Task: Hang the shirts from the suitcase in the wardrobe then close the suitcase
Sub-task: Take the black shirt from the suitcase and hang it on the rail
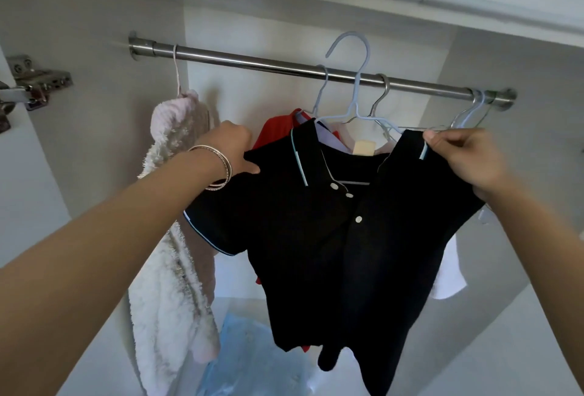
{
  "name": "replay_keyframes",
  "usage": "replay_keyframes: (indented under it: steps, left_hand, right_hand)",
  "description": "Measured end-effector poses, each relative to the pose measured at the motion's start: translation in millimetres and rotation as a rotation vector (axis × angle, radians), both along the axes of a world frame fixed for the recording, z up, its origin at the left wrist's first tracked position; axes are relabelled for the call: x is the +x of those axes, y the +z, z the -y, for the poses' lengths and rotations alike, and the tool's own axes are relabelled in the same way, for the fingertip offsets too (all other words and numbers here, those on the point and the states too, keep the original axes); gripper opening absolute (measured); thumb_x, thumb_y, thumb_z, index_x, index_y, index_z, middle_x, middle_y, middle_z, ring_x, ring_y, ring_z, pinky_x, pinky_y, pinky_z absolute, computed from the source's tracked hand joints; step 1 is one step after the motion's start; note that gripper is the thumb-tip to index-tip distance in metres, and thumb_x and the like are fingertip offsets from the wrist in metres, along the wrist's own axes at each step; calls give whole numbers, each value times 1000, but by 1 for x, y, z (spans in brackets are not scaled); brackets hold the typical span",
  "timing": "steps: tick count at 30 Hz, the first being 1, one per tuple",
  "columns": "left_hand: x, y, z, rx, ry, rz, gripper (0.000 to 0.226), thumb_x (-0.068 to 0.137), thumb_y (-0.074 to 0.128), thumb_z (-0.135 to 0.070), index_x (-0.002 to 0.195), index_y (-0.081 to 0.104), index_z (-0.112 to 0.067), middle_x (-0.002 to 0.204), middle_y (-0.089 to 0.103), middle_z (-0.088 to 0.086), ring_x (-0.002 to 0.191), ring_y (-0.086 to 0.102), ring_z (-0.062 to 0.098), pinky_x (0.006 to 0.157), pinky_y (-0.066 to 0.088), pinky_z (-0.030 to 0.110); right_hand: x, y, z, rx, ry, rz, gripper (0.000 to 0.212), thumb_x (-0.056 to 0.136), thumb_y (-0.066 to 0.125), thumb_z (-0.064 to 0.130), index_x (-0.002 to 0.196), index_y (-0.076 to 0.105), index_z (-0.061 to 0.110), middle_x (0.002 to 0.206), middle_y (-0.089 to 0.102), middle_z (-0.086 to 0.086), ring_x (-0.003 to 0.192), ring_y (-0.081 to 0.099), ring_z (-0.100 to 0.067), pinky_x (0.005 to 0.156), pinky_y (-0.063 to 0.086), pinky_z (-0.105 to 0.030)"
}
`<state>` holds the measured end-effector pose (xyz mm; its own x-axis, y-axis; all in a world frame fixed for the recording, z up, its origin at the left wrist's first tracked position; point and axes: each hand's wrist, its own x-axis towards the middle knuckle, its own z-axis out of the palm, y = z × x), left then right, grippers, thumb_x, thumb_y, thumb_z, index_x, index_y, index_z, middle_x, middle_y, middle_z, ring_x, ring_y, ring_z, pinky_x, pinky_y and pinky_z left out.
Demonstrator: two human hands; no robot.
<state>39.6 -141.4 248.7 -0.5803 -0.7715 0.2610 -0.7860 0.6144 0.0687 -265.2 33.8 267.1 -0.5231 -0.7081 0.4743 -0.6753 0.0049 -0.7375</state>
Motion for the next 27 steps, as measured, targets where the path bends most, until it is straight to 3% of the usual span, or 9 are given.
replay_keyframes:
  steps: [2, 7, 12, 15, 17, 19, 22, 25, 27]
  left_hand:
    - [1, 4, 6, -30, 26, -69, 30, 80, 69, -25, 96, 63, -1, 101, 63, 24, 97, 59, 39, 80, 48, 39]
    - [21, 14, 12, -27, -114, -129, 9, 80, 69, -11, 78, 69, -2, 72, 70, 15, 77, 68, 27, 73, 40, 23]
    - [34, 30, 32, -82, -27, -107, 19, 78, 68, -20, 62, 60, -26, 52, 60, -12, 81, 60, 18, 95, 43, 36]
    - [26, 32, 26, -49, -46, -107, 11, 85, 60, -18, 87, 70, -19, 78, 66, -6, 91, 60, 21, 88, 38, 24]
    - [17, 30, 15, 34, -94, -137, 21, 91, 52, -26, 90, 68, -12, 90, 64, 2, 96, 58, 24, 86, 37, 27]
    - [9, 27, 9, 196, -177, -257, 40, 95, 41, -36, 86, 64, -4, 80, 58, 9, 81, 56, 23, 73, 38, 28]
    - [-3, 26, 3, 346, -247, -393, 52, 92, 37, -52, 83, 62, -7, 72, 50, 4, 64, 46, 14, 60, 31, 20]
    - [-12, 25, -1, 267, -314, -401, 47, 92, 47, -40, 55, 43, -11, 55, 40, 3, 52, 38, 15, 52, 28, 23]
    - [-13, 25, 0, 218, -302, -463, 46, 92, 49, -32, 52, 36, -15, 51, 36, 1, 48, 35, 13, 48, 27, 20]
  right_hand:
    - [2, -1, 1, -14, -7, 35, 12, 90, 61, 30, 89, 70, 22, 73, 68, 13, 55, 58, 16, 58, 42, 3]
    - [5, -3, -5, 73, 5, 19, 27, 92, 58, 32, 69, 67, 20, 45, 62, 14, 43, 56, 7, 46, 41, -2]
    - [5, 4, -12, 159, 65, 8, 36, 88, 59, 40, 70, 71, 12, 61, 63, -11, 49, 57, -11, 47, 46, -12]
    - [9, 6, -8, 147, 98, 12, 38, 86, 60, 41, 80, 74, 7, 57, 66, -3, 52, 59, -8, 50, 47, -10]
    - [13, 5, -5, 93, 91, 35, 36, 86, 61, 41, 83, 75, 8, 65, 72, 1, 61, 65, -8, 64, 52, -17]
    - [15, 4, -1, 55, 73, 52, 32, 86, 62, 41, 80, 76, 14, 75, 74, -2, 70, 68, -13, 75, 51, -25]
    - [19, 3, 3, 16, 56, 91, 19, 88, 62, 33, 78, 75, 22, 70, 73, 14, 66, 67, 2, 68, 52, -15]
    - [22, 2, 9, -38, 62, 110, 13, 89, 63, 25, 95, 72, 17, 89, 70, 9, 67, 63, 13, 62, 47, -1]
    - [24, 2, 9, -67, 75, 110, 15, 89, 62, 21, 101, 70, 15, 86, 71, 13, 68, 63, 12, 63, 47, -1]
